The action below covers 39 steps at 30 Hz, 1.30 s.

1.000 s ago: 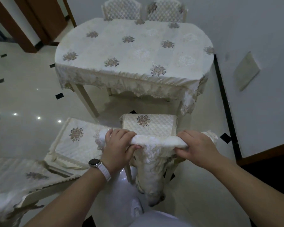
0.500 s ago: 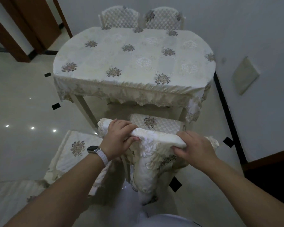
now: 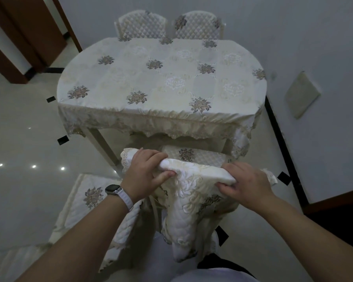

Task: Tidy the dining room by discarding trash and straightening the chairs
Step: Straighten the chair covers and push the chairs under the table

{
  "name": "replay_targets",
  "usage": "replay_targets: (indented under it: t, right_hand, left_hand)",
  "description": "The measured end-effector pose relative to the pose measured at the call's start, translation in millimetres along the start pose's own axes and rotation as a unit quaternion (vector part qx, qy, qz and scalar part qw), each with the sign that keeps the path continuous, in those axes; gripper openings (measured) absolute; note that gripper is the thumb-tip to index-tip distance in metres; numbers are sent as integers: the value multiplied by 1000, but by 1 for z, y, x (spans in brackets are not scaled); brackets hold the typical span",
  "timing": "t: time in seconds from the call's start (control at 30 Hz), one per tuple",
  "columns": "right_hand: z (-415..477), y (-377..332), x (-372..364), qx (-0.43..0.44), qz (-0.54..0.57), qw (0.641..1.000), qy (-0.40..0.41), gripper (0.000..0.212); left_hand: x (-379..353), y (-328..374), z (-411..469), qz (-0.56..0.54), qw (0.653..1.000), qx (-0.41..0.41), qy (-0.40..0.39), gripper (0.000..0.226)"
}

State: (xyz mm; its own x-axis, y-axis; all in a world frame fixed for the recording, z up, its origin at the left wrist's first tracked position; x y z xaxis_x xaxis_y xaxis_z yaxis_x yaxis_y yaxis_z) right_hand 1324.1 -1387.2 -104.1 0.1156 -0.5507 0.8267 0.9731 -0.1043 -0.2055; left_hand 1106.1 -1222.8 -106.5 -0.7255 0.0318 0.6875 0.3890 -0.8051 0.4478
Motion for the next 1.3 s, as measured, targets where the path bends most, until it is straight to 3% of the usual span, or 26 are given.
replay_targets:
  t: [0.27,0.77,1.3]
  right_hand:
    - [42,41,2,16,8,999,36,38]
    - [111,130,-15,108,58,991,50,37]
    - [159,153,-26,91,81,989,87,37]
  left_hand:
    - [-21,5,36,28,1000,-14,0,43]
    - [-71,17,90,45,998,42,12,39]
    - [-83,0,144,80,995,48,39,41]
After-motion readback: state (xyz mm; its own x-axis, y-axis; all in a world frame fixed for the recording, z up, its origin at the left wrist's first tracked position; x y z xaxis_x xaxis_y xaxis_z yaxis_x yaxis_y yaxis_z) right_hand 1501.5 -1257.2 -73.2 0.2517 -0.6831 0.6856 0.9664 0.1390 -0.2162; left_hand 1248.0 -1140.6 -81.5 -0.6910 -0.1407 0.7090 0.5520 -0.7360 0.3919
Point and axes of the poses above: each hand's wrist, its own z-axis towards the middle knuckle, its own x-axis out of the back of the hand, y = z × x, the point moved 6 cm from there along z, towards the middle knuckle, and after that the axes turned 11 degrees about y, right-handed, at the moved point
